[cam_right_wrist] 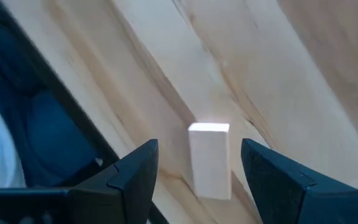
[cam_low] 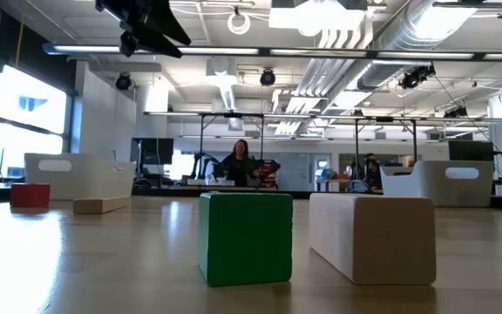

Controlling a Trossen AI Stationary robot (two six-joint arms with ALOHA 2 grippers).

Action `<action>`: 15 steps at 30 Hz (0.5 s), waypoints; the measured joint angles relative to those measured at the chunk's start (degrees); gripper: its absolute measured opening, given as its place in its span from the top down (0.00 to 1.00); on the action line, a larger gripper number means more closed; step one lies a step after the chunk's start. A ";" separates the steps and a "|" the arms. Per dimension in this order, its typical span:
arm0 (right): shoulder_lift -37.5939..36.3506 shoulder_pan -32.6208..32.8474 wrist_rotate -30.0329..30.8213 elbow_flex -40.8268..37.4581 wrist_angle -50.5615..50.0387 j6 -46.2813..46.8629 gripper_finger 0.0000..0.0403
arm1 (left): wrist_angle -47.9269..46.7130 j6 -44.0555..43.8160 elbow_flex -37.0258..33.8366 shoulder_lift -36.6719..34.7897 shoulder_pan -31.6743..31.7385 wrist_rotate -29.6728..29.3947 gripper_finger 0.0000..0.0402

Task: Sort & place blocks by color
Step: Put the light brown block into the gray bin

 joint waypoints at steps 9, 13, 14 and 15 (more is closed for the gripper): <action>3.29 2.33 -2.35 0.00 1.05 5.25 0.46 | -0.02 0.00 0.00 0.00 0.65 0.15 0.52; 3.29 3.52 -0.61 0.00 1.16 7.21 0.46 | 0.05 0.00 0.00 0.16 0.65 0.15 0.52; 3.34 3.72 -0.04 0.00 1.15 7.29 0.46 | 0.13 0.00 0.00 0.35 0.65 0.15 0.52; 3.42 3.93 0.36 0.00 1.19 7.31 0.46 | 0.05 0.00 0.00 0.55 0.65 0.15 0.52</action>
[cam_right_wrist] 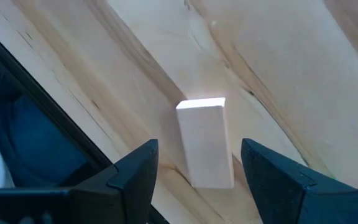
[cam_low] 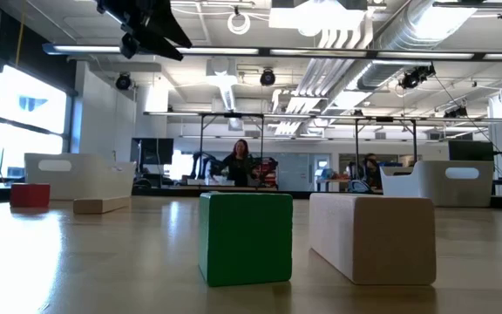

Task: Sort & place blocks by color
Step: Put the light brown block into the gray bin

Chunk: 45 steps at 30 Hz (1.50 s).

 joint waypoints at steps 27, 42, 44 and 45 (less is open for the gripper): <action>6.69 0.36 -2.03 0.28 4.82 -0.02 0.46 | 1.21 2.56 0.00 1.87 0.00 0.24 0.52; 7.91 0.29 -0.42 0.44 -1.38 6.01 0.53 | 1.23 2.72 0.00 1.85 0.00 0.24 0.52; 7.92 0.29 -0.52 0.38 -1.73 5.99 0.57 | 1.24 3.88 0.00 1.85 0.00 0.26 0.52; 7.94 0.28 -0.82 0.37 -1.83 5.99 0.60 | 1.24 4.59 0.00 1.85 0.00 0.26 0.52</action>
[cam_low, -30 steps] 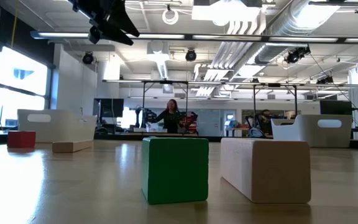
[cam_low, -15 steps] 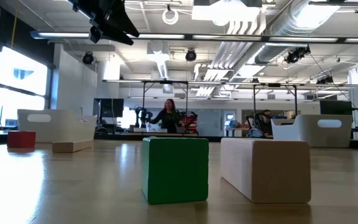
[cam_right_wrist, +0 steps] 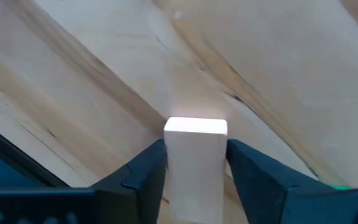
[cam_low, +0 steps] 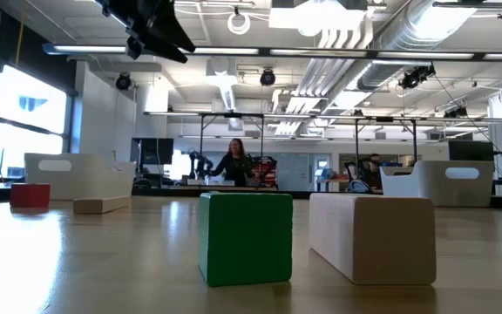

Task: Sort & place blocks by color
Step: Put the light brown block into the gray bin

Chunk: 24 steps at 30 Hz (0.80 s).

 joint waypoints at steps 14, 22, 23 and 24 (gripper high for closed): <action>0.00 -1.39 1.81 1.05 -3.02 0.17 0.76 | -0.57 2.49 0.00 0.00 -0.02 0.02 0.52; 0.57 -2.26 9.83 8.56 -21.47 -0.06 0.76 | -3.09 2.49 0.00 0.00 -0.07 3.44 0.52; 0.38 -2.53 10.15 9.45 -23.05 -0.08 0.76 | -3.48 2.49 0.00 0.00 -0.07 3.52 0.52; 0.30 -2.86 10.56 10.23 -24.66 -0.16 0.76 | -3.85 2.49 0.00 0.00 -0.07 3.61 0.52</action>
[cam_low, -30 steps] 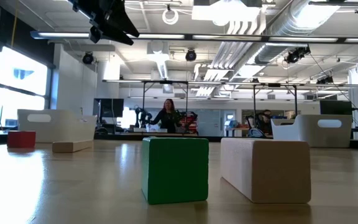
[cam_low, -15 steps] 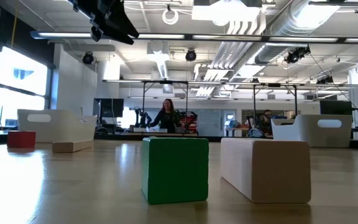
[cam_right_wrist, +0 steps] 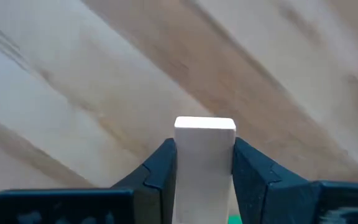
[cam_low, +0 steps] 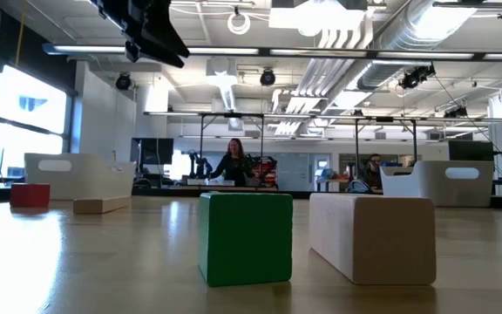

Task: Sort & place blocks by color
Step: Put the light brown block into the gray bin

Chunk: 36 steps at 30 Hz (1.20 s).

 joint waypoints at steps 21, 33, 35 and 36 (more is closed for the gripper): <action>-7.87 -18.75 13.76 1.49 -18.77 -18.13 0.76 | -4.34 7.17 0.00 3.21 0.00 0.71 0.52; -18.34 -34.22 25.22 1.53 -25.24 -28.89 0.76 | -3.52 12.48 -0.02 8.85 0.00 -0.84 0.52; -20.18 -37.05 27.50 1.53 -25.28 -30.90 0.76 | -2.90 13.05 -0.02 9.71 0.00 -0.87 0.52; -21.02 -38.50 28.52 1.53 -25.28 -31.96 0.76 | -2.11 13.29 -0.02 10.32 0.00 -0.87 0.52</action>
